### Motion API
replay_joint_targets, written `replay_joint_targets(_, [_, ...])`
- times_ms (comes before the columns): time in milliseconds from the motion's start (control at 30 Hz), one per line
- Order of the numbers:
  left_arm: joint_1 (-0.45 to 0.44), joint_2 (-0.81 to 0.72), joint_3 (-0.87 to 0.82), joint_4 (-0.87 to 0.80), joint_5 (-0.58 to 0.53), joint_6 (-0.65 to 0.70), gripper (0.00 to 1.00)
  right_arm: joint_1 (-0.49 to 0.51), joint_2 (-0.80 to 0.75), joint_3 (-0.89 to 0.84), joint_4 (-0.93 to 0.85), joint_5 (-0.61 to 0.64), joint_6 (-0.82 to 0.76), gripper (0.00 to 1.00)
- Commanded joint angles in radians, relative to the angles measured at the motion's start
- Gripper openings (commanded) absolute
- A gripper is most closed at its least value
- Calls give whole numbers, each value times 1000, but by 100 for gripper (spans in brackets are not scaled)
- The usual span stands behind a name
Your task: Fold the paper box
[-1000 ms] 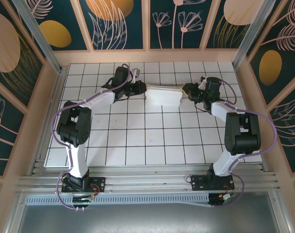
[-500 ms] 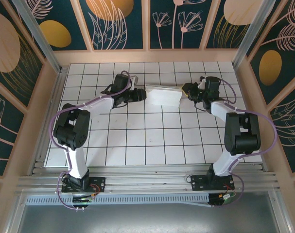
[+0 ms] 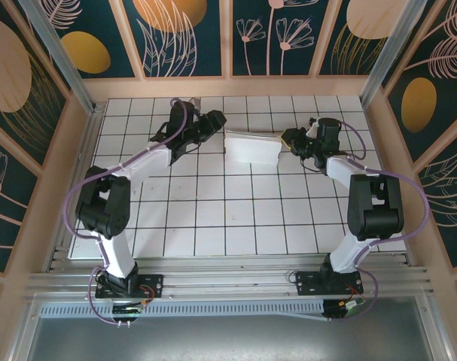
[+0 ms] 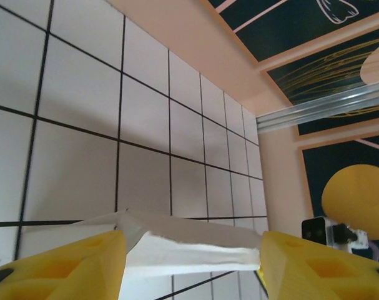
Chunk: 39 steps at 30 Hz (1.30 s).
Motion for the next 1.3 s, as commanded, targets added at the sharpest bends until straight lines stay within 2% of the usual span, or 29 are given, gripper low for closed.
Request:
replay_joint_targets(0, [-1,71,64,-41,44,-148,60,24,22,-21,-176,33,-19,25])
replay_joint_targets(167, [0,121,92,-126,24,-223,59,28,21,-23,-179,33,-20,25])
replay_joint_targets(300, [-2,125,62,-51,69,-234,61,34,22,-22,-179,36,-21,25])
replay_joint_targets(400, [-2,127,65,-62,88,-208,61,36,27,-20,-178,37,-18,25])
replay_joint_targets(633, [-1,133,62,-149,24,-186,50,44,30,-7,-187,40,-17,25])
replay_joint_targets(1033, [4,125,-1,-71,6,-239,44,45,18,-13,-200,48,-24,25])
replay_joint_targets(1267, [13,110,-60,-10,-7,-269,31,47,16,-17,-200,51,-25,25])
